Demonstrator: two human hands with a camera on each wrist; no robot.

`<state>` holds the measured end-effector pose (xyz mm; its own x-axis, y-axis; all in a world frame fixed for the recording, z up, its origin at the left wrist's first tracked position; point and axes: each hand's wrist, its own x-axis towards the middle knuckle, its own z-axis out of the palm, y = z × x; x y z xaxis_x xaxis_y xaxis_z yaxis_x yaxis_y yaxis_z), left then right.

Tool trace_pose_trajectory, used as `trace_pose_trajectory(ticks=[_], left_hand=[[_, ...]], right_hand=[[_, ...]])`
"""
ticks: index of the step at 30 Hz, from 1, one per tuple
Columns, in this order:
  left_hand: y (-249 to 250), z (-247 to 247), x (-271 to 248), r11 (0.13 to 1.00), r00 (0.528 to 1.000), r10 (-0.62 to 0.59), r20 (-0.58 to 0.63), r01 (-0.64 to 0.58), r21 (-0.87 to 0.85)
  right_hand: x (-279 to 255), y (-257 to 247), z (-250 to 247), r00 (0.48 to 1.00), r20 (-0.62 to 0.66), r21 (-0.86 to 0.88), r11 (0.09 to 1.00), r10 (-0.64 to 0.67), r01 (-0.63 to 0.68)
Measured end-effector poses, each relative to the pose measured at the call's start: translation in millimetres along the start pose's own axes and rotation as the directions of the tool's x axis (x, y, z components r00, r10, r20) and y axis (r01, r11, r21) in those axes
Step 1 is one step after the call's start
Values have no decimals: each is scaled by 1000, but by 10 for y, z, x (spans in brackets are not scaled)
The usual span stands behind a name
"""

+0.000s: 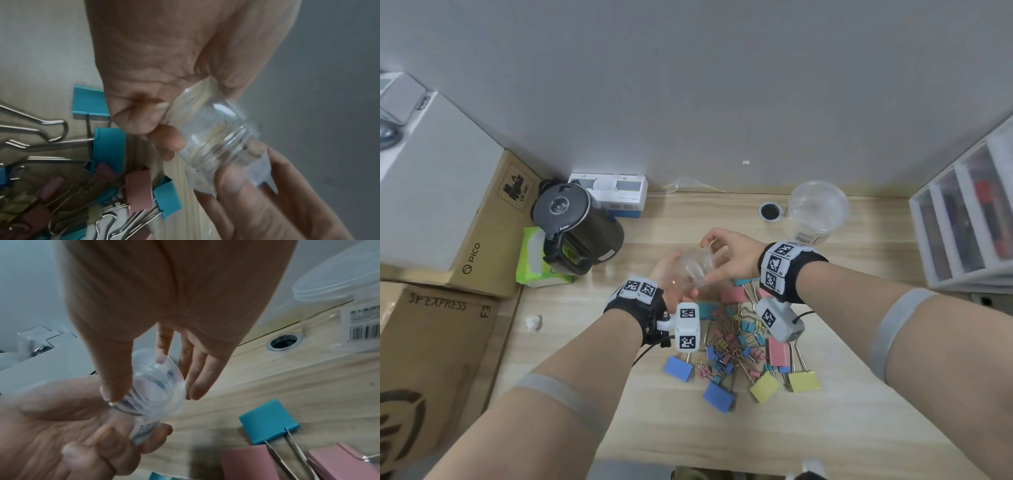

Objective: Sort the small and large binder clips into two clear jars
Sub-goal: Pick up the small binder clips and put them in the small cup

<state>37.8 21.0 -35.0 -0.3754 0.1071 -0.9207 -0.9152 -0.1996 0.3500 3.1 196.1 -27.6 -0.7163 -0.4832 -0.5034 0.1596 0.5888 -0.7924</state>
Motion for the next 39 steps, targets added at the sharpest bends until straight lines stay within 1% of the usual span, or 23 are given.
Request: trace_pose_trajectory(ticks=[2,3,5,9,14,16,18,19,21,25,28,33,39], left_hand=[[0,-63,-13,999,1000,22,-11,-22,-33],[-4,-89,-24,999,999,34,6,-34,-39],[-26,-105,-66,998,996,39,80,-35,-44],[-84,-124,-90,997,980,57,190,-44,-69],[-206,-148,-102,998,972,42,231,-27,-65],[-249,-194,-95,998,974,38,222,-24,-63],[-289,-240,-110,1000,981,9,195,-4,-28],[-309,-256,-126,1000,984,-5,175,7,-11],[-356,-276,-153,1000,991,-9,131,7,10],[-499,-334,-101,997,999,-14,50,10,77],[-603,-399,-10,992,999,-40,11,39,117],[-689,-453,-4,990,997,-49,54,42,134],[-740,-485,-54,992,997,-31,64,22,123]], right_hand=[[-38,22,-7,1000,-12,28,1000,-1,1],[-59,25,-11,1000,-13,31,1000,-2,2],[-80,30,-11,1000,-5,15,1000,2,-2],[-120,11,32,1000,-8,-64,998,25,-25],[-179,57,148,999,25,-174,984,44,-39],[-197,142,212,996,24,-233,969,89,-81],[-224,241,270,988,14,-360,923,152,-137],[-250,287,308,983,25,-422,893,180,-153],[-318,378,432,977,62,-479,865,206,-152],[-431,581,763,984,54,-506,855,169,-119],[-470,652,972,991,-1,-603,790,134,-107],[-501,710,1217,990,-54,-714,689,127,-127],[-489,733,1303,994,-65,-702,704,88,-108]])
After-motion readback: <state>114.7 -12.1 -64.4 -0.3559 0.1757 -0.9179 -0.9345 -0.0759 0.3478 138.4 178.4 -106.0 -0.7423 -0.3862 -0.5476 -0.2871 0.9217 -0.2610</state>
